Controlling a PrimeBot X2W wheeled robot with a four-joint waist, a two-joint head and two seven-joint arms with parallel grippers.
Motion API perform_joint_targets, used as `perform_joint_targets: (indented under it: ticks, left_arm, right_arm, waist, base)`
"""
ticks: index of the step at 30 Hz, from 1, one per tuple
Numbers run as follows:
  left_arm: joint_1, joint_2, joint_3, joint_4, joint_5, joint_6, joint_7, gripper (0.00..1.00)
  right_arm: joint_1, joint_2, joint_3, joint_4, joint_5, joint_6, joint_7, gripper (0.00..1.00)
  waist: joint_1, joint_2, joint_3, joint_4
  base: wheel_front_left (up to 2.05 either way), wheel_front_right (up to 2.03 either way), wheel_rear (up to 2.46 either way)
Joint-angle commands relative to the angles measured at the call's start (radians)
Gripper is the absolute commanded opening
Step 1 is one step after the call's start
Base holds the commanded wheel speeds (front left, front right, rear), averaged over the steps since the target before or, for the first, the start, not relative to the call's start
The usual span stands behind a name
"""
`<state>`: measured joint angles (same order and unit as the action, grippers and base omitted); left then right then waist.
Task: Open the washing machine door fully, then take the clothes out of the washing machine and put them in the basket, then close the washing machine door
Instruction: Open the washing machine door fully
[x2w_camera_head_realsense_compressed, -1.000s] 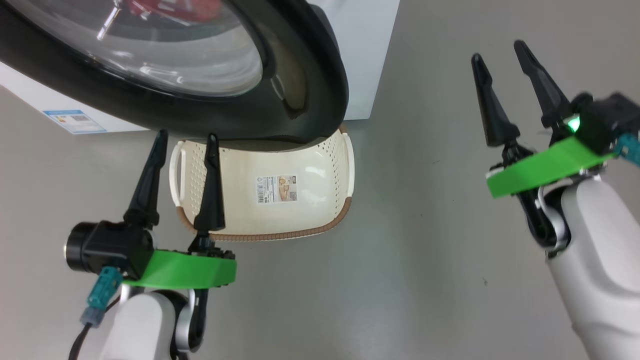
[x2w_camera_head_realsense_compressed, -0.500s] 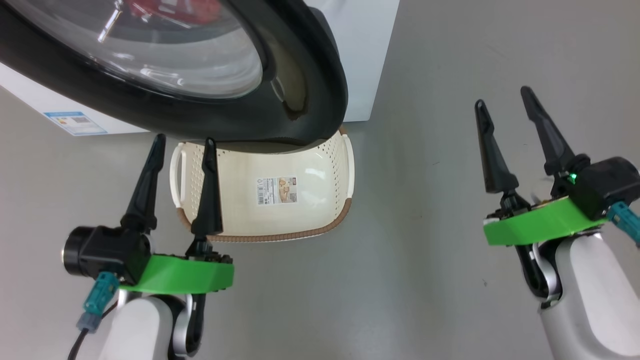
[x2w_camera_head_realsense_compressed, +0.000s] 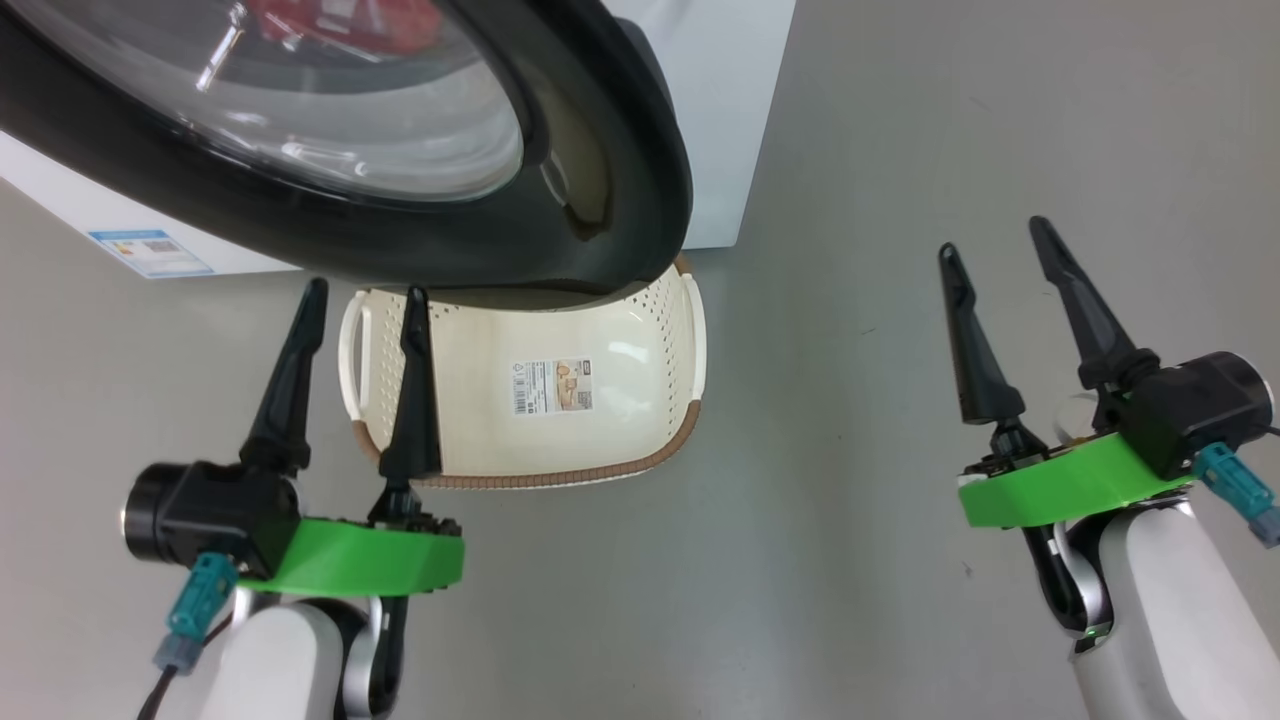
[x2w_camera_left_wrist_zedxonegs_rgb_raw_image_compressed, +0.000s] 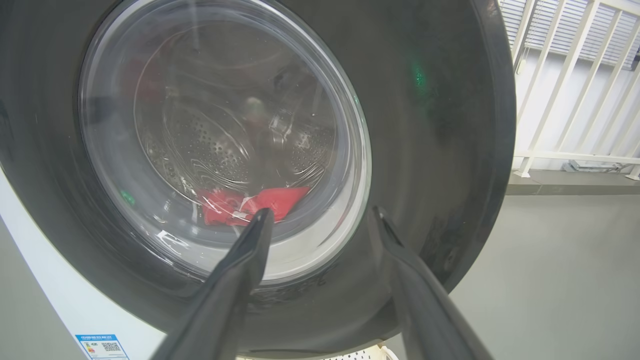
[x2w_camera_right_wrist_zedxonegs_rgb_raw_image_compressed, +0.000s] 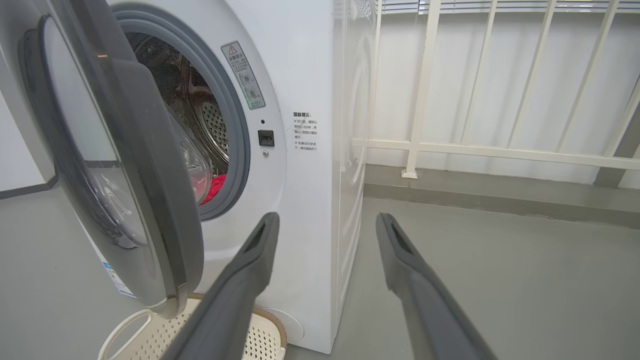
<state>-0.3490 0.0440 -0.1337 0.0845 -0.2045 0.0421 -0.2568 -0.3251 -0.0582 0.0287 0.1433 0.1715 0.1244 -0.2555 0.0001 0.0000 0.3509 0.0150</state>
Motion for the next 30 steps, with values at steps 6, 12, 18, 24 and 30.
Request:
perform_joint_targets:
  ticks: [6, 12, 18, 24, 30]
  left_arm:
    - [0.023, 0.01, 0.034, -0.022, 0.011, -0.012, -0.005, 1.0]
    - [0.032, 0.009, 0.038, -0.022, 0.011, -0.013, -0.005, 1.0]
    - [0.037, 0.009, 0.041, -0.023, 0.012, -0.014, -0.005, 1.0]
    - [0.034, 0.008, 0.036, -0.025, 0.013, -0.014, -0.005, 1.0]
    - [0.031, 0.007, 0.026, -0.031, 0.015, -0.013, -0.005, 1.0]
  right_arm:
    - [0.029, 0.007, 0.029, -0.026, -0.004, 0.006, -0.006, 1.0]
    - [0.044, 0.007, 0.028, -0.026, -0.011, 0.006, -0.006, 1.0]
    - [0.051, 0.007, 0.026, -0.027, -0.016, 0.006, -0.006, 1.0]
    - [0.028, 0.007, 0.045, -0.008, 0.038, 0.006, -0.006, 0.0]
    - [-0.057, -0.004, 0.086, 0.046, 0.289, 0.006, -0.006, 0.0]
  waist:
    - [0.0, 0.0, -0.009, -0.001]
    - [0.0, 0.0, -0.014, 0.002]
    - [0.0, 0.0, -0.019, 0.003]
    - [0.0, 0.0, -0.015, 0.008]
    - [0.0, 0.0, -0.006, 0.025]
  base:
    - [0.0, 0.0, 0.0]
    - [0.0, 0.0, 0.0]
    - [0.0, 0.0, 0.0]
    - [0.0, 0.0, 0.0]
    - [0.0, 0.0, 0.0]
